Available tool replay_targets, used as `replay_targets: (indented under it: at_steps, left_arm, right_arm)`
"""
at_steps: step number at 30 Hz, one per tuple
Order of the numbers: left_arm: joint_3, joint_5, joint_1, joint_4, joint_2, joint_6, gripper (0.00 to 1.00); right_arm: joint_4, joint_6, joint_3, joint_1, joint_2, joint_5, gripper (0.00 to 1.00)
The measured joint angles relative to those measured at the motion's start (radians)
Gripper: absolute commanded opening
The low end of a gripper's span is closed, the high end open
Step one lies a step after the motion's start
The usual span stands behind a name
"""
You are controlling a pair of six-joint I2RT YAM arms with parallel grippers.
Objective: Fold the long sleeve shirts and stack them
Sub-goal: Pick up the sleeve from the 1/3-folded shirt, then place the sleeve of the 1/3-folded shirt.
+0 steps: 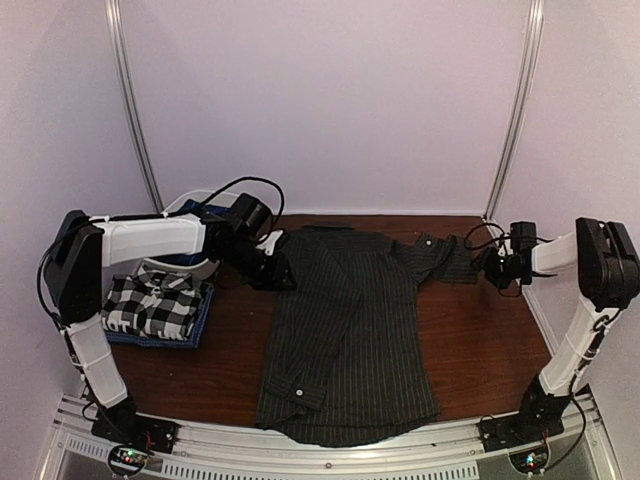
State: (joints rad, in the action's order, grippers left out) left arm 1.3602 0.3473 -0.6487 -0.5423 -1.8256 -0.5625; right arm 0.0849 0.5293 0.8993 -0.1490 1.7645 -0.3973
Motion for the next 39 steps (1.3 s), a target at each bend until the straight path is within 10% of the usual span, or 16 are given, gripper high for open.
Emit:
replay_targets:
  at_steps: [8, 19, 28, 39]
  left_arm:
    - [0.008, 0.016, 0.0, 0.015, -0.022, 0.0, 0.34]
    - [0.026, 0.025, 0.0, 0.018, -0.027, 0.0, 0.34]
    - [0.026, 0.024, 0.002, 0.017, -0.027, 0.0, 0.34]
    - [0.026, 0.027, 0.018, 0.017, -0.027, 0.0, 0.34]
  right_arm:
    - [0.051, -0.011, 0.039, 0.0, 0.1, -0.053, 0.56]
    - [0.048, -0.033, 0.087, 0.0, 0.136, -0.045, 0.02]
    - [-0.051, -0.101, 0.163, 0.068, 0.023, 0.059, 0.0]
    - [-0.149, -0.217, 0.242, 0.529, -0.07, 0.229, 0.0]
